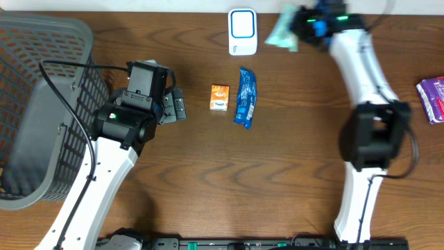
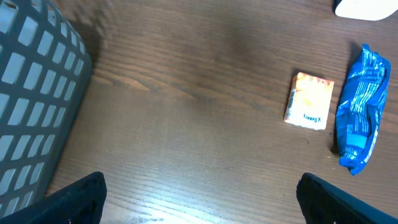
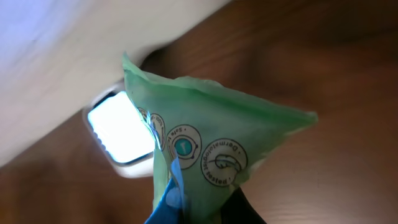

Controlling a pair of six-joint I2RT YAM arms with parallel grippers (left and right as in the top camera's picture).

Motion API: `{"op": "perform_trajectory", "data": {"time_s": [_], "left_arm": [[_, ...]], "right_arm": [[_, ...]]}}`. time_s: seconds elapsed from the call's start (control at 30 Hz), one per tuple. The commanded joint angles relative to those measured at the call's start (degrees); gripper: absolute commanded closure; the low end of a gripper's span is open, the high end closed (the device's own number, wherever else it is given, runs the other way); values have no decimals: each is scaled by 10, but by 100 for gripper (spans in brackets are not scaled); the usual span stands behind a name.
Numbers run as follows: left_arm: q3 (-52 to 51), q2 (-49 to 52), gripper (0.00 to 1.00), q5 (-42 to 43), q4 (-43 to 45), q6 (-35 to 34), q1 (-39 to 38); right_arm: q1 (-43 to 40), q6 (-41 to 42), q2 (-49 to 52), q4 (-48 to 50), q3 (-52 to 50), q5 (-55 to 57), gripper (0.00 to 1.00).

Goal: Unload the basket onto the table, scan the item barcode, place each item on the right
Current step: 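Carry the wipes pack to the far right and release it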

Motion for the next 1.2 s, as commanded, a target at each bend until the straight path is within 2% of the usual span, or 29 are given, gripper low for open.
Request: {"op": "perform_trajectory", "data": {"time_s": [0.0,0.17,0.37,0.4,0.47,0.5,0.53,0.57,0.6,0.67,0.87,1.17], "left_arm": [[3,1,2,-3,-2,11,1],[3,1,2,-3,-2,11,1],[3,1,2,-3,-2,11,1],[3,1,2,-3,-2,11,1],[3,1,2,-3,-2,11,1],[3,1,2,-3,-2,11,1],[3,1,2,-3,-2,11,1],[3,1,2,-3,-2,11,1],[3,1,2,-3,-2,11,1],[3,1,2,-3,-2,11,1],[3,1,2,-3,-2,11,1],[3,1,2,-3,-2,11,1]], "right_arm": [[-70,-113,-48,-54,22,29,99],[-161,-244,-45,-159,5,61,99],[-248,-293,-40,-189,-33,128,97],[-259,-293,-40,-188,-40,137,92],[-277,-293,-40,-188,-52,159,71],[-283,-293,-40,-188,-57,168,59],[-288,-293,-40,-188,-62,175,40],[-292,-293,-40,-186,-67,179,27],[-295,-293,-40,-184,-73,180,19],[-299,-293,-40,-183,-82,179,12],[-292,-293,-40,-188,-86,138,6],[-229,-293,-40,-201,-86,-70,7]]}}
